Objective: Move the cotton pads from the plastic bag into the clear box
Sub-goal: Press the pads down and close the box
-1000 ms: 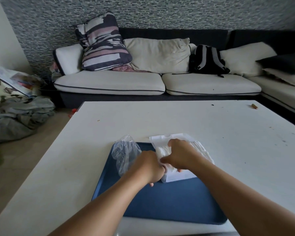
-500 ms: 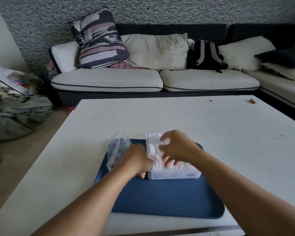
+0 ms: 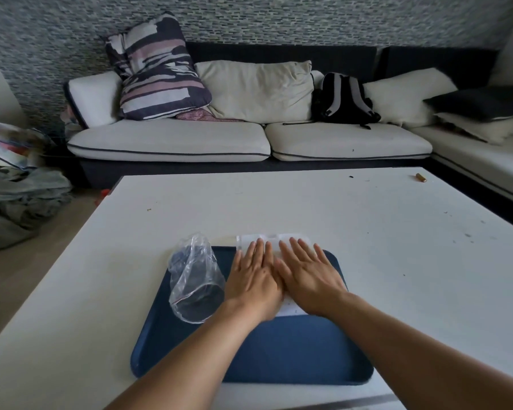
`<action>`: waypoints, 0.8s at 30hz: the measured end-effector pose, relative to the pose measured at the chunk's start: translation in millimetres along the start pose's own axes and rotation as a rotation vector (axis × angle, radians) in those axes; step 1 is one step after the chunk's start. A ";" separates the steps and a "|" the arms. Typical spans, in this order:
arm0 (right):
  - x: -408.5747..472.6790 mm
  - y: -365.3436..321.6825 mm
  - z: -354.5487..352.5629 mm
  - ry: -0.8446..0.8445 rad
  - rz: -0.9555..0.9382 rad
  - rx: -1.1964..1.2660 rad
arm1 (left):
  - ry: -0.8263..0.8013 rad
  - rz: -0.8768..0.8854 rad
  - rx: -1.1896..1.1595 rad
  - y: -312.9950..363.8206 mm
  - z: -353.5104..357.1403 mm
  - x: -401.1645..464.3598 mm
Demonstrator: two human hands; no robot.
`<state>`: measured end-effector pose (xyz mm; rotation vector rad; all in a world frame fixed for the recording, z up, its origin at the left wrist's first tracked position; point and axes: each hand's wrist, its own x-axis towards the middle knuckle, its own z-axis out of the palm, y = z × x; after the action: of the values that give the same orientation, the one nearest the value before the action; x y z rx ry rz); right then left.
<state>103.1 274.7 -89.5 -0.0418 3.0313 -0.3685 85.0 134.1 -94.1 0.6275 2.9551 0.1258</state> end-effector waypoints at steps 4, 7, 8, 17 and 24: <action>1.0 -5.9 5.5 -0.013 -0.029 0.074 | -0.027 0.102 0.173 -3.1 6.0 -0.2; 3.7 -5.1 11.2 -0.036 -0.053 0.056 | -0.028 0.130 0.180 -9.4 7.3 1.9; 4.7 -4.1 11.7 -0.044 -0.065 0.034 | -0.026 0.145 0.178 -10.4 7.8 2.7; 16.9 1.3 -22.9 0.373 0.093 0.320 | 0.200 -0.011 -0.324 -8.1 -4.2 3.0; 32.4 46.0 -21.2 0.003 0.703 1.108 | 0.209 -0.612 -1.065 -11.3 -22.1 7.7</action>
<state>68.2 323.2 -82.8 1.0050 2.1782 -1.7705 70.5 125.7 -74.1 -0.4370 2.5215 1.5780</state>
